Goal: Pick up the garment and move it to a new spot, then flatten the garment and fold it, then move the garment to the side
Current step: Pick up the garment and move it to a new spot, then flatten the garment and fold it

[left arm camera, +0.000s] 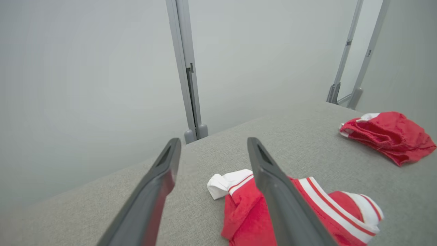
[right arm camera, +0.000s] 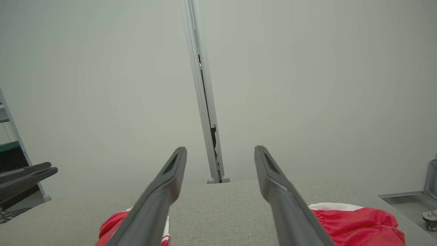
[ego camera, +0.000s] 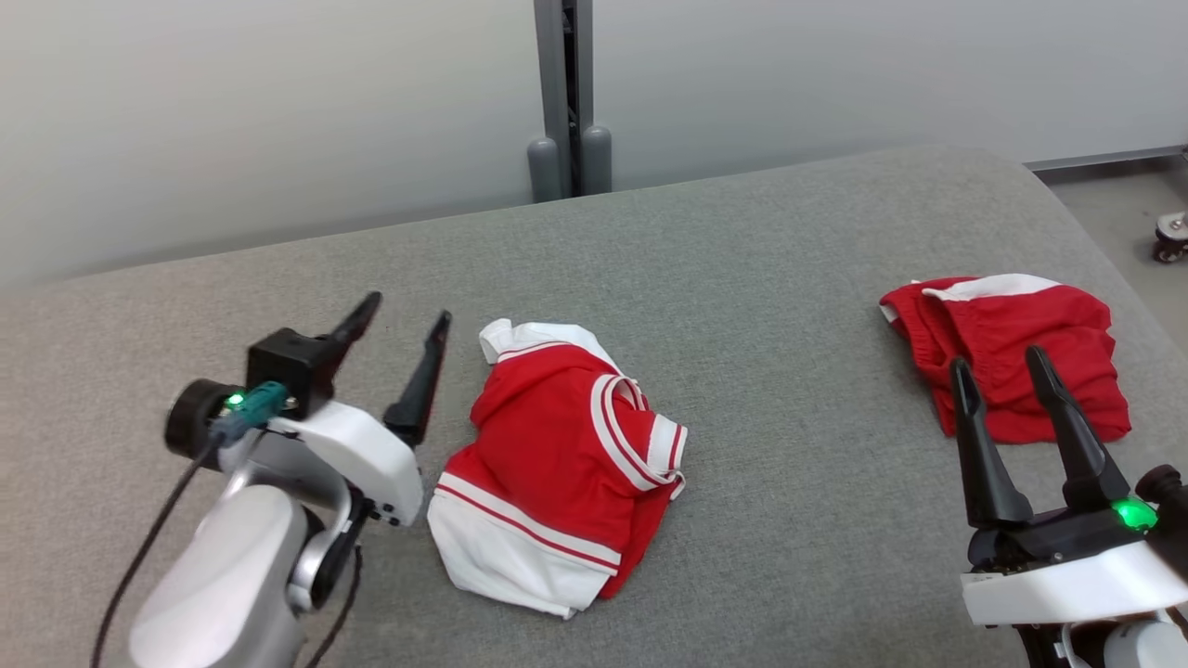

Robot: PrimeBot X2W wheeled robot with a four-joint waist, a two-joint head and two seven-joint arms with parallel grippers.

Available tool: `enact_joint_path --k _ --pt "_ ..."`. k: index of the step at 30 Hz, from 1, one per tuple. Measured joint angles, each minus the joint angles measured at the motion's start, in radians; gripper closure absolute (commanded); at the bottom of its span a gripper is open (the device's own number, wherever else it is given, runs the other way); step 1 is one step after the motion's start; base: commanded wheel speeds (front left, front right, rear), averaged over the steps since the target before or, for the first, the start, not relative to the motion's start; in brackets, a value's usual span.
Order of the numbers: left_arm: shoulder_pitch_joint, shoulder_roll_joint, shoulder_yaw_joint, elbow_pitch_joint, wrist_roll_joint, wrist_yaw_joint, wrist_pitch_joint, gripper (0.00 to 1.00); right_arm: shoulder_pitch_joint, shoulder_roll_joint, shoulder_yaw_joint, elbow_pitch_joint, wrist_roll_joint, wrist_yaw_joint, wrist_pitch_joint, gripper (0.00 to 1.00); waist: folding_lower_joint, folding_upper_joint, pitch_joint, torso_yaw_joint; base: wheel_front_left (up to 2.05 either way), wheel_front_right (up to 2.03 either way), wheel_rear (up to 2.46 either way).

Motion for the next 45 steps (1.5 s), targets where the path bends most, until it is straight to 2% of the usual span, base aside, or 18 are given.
enact_joint_path --k 6,13,18,24,31,45 --pt "0.080 0.070 0.063 -0.143 -0.014 0.071 0.008 0.00 0.016 0.007 -0.028 -0.009 -0.008 0.000 0.007 0.00 0.0000 0.0000 -0.018 0.028 0.00 0.00 0.00" --pt "0.224 0.109 0.119 -0.263 -0.029 0.156 -0.012 0.00 0.042 0.019 -0.045 -0.013 -0.018 0.000 0.016 0.00 0.0000 0.0000 -0.038 0.050 0.00 0.00 0.00" --pt "0.335 0.108 0.162 -0.307 -0.039 0.225 -0.072 0.00 0.056 0.028 -0.045 -0.012 -0.021 0.000 0.019 0.00 0.0000 0.0000 -0.045 0.061 0.00 0.00 0.00" --pt "0.431 0.092 0.182 -0.344 -0.038 0.278 -0.120 0.00 0.065 0.036 -0.034 0.003 -0.021 0.000 0.021 0.00 0.0000 0.0000 -0.042 0.073 0.00 0.00 0.00" --pt "0.492 0.073 0.188 -0.365 -0.036 0.297 -0.157 0.00 0.065 0.033 -0.020 0.013 -0.017 0.000 0.020 0.00 0.0000 0.0000 -0.039 0.087 0.00 0.00 0.00" --pt "0.507 0.056 0.183 -0.359 -0.034 0.280 -0.175 0.00 0.063 0.021 -0.017 0.008 -0.015 0.000 0.020 0.00 0.0000 0.0000 -0.029 0.101 0.00 0.00 0.00"
